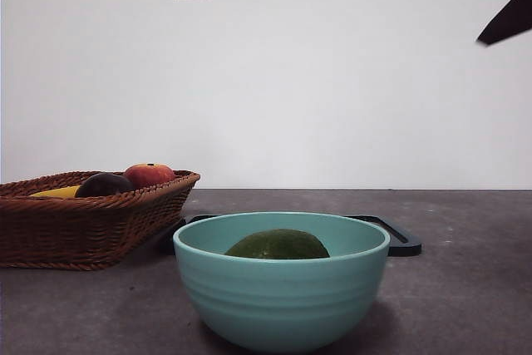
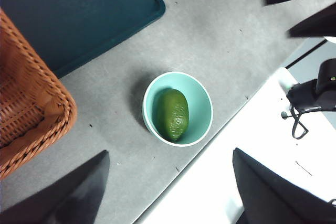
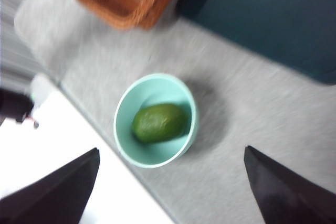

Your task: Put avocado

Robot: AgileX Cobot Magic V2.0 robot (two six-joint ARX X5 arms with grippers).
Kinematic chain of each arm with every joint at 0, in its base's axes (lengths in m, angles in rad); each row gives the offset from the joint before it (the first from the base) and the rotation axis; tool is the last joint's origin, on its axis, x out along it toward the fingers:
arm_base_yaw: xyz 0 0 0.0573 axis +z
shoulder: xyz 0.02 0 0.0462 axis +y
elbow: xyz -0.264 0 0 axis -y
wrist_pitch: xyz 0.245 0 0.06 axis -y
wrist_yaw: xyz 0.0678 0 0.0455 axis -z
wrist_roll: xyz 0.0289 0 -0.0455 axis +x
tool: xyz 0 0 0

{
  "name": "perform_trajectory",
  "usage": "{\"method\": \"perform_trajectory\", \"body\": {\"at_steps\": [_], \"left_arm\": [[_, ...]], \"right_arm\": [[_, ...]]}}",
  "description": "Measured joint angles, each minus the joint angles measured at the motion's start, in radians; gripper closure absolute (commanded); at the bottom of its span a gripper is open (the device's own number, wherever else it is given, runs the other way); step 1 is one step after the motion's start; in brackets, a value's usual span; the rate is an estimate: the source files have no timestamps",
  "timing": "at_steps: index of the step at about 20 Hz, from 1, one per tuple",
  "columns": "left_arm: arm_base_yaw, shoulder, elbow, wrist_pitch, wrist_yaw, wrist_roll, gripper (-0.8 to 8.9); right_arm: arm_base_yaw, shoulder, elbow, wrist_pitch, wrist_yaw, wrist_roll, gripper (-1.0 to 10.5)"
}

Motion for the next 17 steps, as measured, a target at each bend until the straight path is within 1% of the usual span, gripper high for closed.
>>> {"method": "perform_trajectory", "body": {"at_steps": [2,5,6,9,11,14,17], "left_arm": [[0.0,0.0,0.0,0.0,0.0,0.002,4.4],[0.0,0.0,0.0,0.0,0.0,0.003,4.4],[0.0,0.0,0.0,0.0,0.0,0.003,4.4],[0.0,0.0,0.0,0.0,0.0,0.003,4.4],[0.0,0.0,0.0,0.001,0.0,0.003,4.4],[0.0,0.0,0.0,0.001,0.0,0.003,4.4],[0.0,0.0,0.0,0.001,0.0,0.003,4.4]], "right_arm": [[0.045,0.058,0.0,0.023,0.012,0.0,5.1],[0.109,0.146,0.0,0.076,0.081,0.0,5.1],[0.124,0.171,0.0,0.093,0.087,0.0,5.1],[0.175,0.256,0.0,0.156,0.148,0.006,5.1],[0.211,0.309,0.0,0.179,0.171,0.009,5.1],[0.264,0.387,0.0,0.213,0.23,0.01,5.5],[0.303,0.457,0.0,0.232,0.267,0.012,6.0]]}}
